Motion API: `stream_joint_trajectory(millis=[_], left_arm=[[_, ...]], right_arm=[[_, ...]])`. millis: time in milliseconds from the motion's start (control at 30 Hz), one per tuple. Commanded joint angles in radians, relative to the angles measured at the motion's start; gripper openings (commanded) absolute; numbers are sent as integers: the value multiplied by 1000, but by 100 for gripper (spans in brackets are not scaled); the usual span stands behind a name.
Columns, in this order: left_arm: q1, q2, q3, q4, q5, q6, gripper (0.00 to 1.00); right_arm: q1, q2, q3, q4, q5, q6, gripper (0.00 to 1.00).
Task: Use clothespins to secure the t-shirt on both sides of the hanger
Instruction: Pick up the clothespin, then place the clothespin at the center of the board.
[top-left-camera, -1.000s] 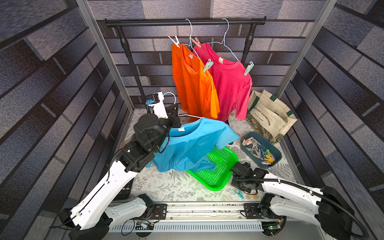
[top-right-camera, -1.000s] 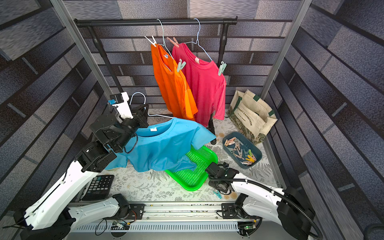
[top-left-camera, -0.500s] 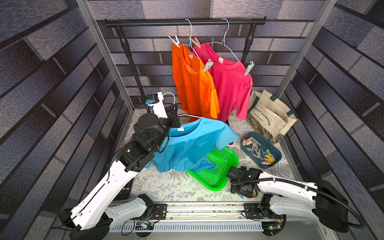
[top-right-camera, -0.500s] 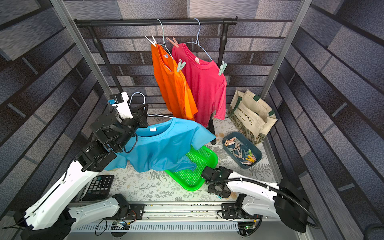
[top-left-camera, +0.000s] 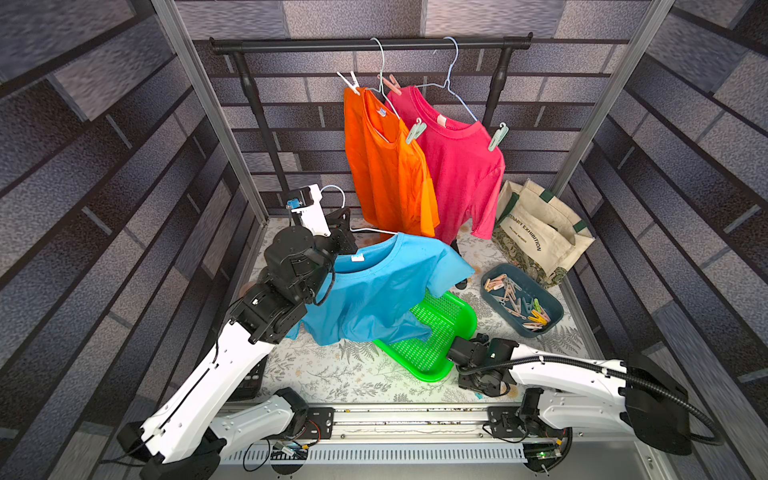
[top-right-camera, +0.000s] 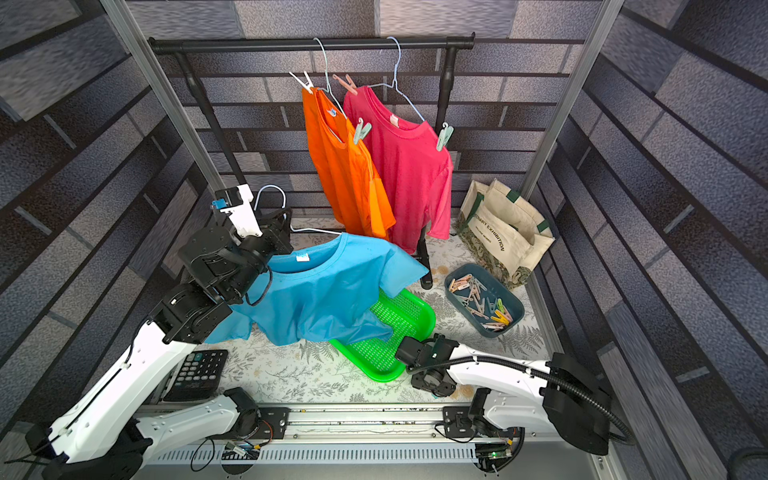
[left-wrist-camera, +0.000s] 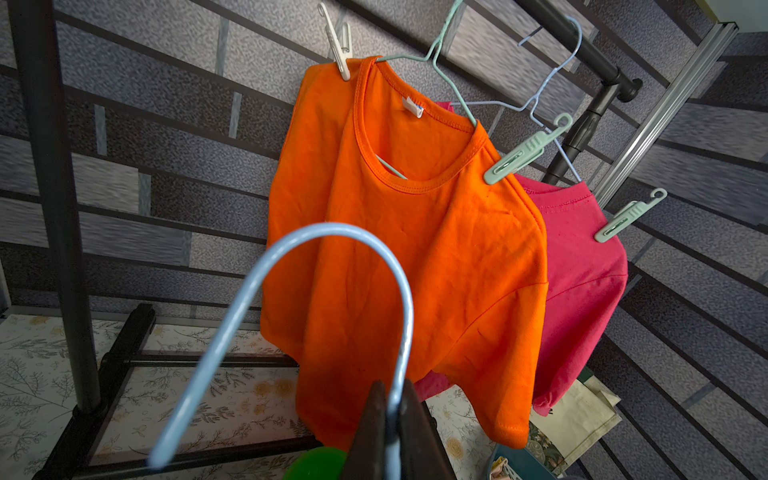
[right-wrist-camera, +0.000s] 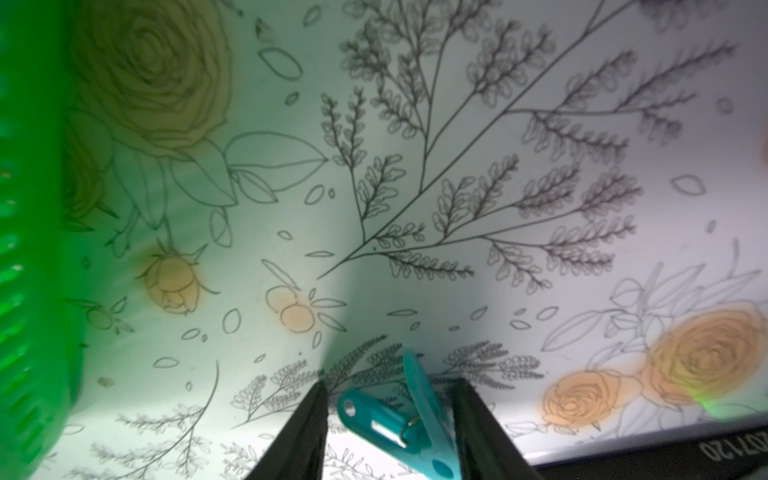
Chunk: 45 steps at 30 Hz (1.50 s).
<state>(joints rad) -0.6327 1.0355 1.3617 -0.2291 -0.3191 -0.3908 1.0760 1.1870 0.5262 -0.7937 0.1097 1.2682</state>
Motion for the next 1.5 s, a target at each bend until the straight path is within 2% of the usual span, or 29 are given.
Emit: stream_joint_trajectory(millis=[0, 100, 300, 433, 567, 833, 1067, 1233, 1300, 1333, 1467], left_arm=[[15, -20, -13, 14, 26, -30, 8], [26, -18, -19, 15, 36, -44, 8], [37, -12, -21, 17, 57, -64, 8], [39, -12, -19, 13, 58, -67, 8], [39, -12, -21, 11, 61, -72, 8], [40, 4, -18, 14, 68, -79, 8], [42, 17, -9, 7, 80, -84, 8], [44, 17, -7, -1, 81, -82, 9], [46, 17, -8, -4, 81, -83, 9], [45, 17, -9, -4, 82, -82, 10], [47, 17, -19, 4, 82, -84, 12]], right_arm=[[15, 30, -77, 30, -75, 27, 40], [14, -4, -89, 38, -86, 38, 31], [15, -26, -98, 47, -78, 52, 26], [9, -23, -104, 79, -69, 54, 18], [-37, -31, -103, 94, -69, 26, 17], [-317, -122, -73, 90, -70, -168, 17], [-615, -13, -6, 115, -90, -390, 16], [-775, 59, 57, 116, -80, -509, 16], [-820, 74, 82, 114, -82, -540, 17], [-834, 80, 95, 110, -80, -554, 21], [-849, 87, 146, 81, -70, -581, 47]])
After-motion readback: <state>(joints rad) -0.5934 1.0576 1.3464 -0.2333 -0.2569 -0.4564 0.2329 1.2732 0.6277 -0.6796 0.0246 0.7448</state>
